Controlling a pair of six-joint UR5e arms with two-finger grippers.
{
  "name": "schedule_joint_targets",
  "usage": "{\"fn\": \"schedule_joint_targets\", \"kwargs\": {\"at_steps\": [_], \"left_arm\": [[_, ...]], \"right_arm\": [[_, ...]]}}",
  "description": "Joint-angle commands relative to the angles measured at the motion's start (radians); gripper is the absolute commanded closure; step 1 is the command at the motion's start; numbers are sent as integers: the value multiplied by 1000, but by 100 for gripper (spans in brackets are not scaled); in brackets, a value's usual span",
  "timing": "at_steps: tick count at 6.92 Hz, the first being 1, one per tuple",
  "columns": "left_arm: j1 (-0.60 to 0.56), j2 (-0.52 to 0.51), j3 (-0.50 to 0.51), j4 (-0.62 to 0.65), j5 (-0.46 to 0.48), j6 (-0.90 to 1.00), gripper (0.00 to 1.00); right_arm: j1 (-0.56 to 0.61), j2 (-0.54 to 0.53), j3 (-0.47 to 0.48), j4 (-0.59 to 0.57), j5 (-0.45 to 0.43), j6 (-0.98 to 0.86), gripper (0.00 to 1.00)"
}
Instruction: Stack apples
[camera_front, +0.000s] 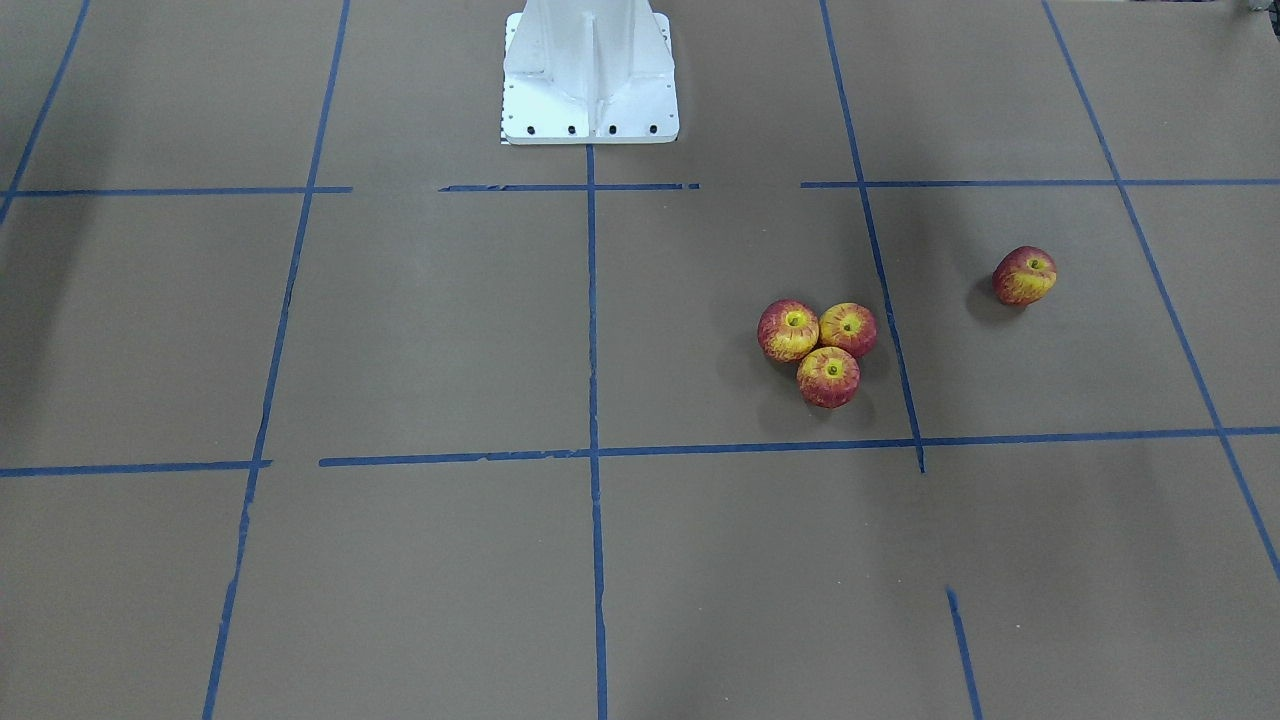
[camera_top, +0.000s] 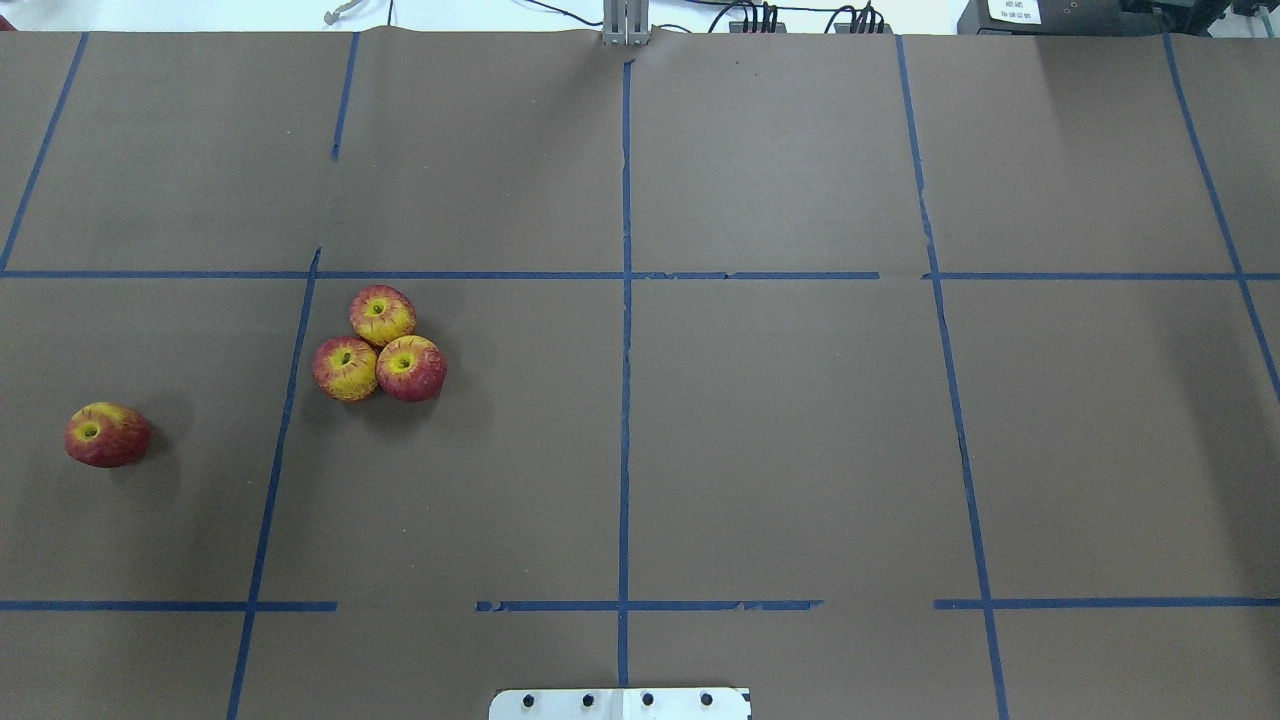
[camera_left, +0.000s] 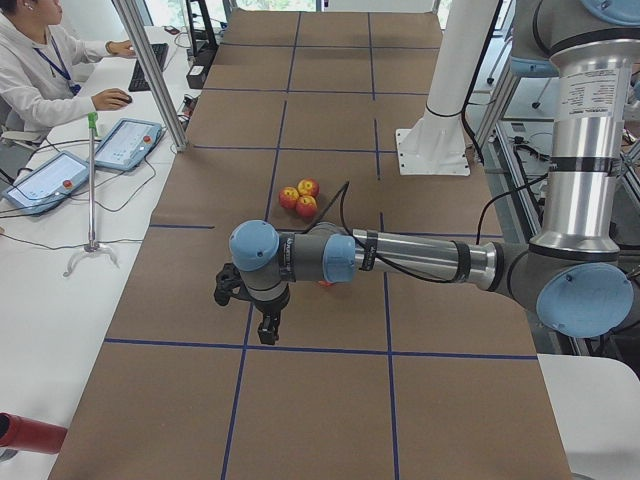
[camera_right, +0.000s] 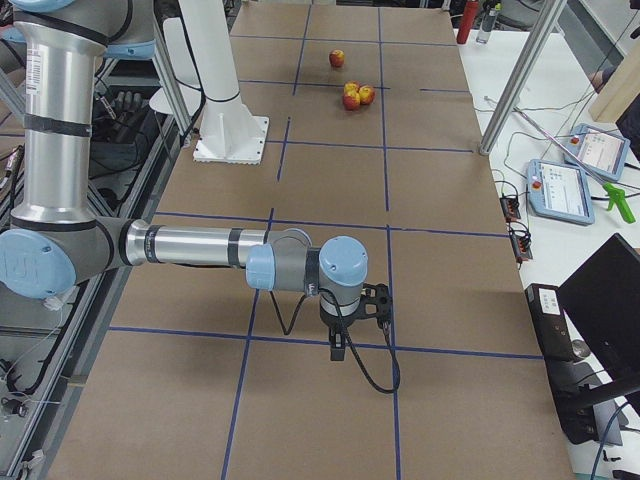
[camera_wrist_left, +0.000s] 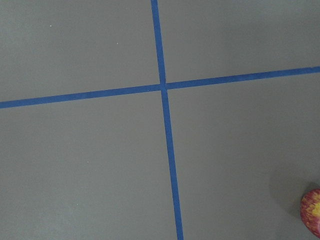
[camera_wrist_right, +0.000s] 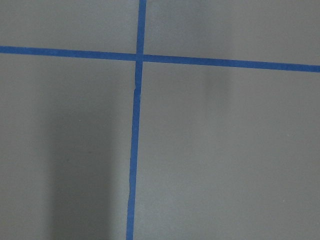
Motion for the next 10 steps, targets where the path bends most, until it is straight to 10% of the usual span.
{"fn": "schedule_joint_targets", "kwargs": {"at_steps": [1, 5, 10], "left_arm": [[0, -2, -30, -2, 9, 5, 0], [21, 7, -18, -133, -2, 44, 0], [434, 127, -111, -553, 105, -588, 0]], "right_arm": [[0, 0, 0, 0, 0, -1, 0], [0, 0, 0, 0, 0, 1, 0], [0, 0, 0, 0, 0, -1, 0]]}}
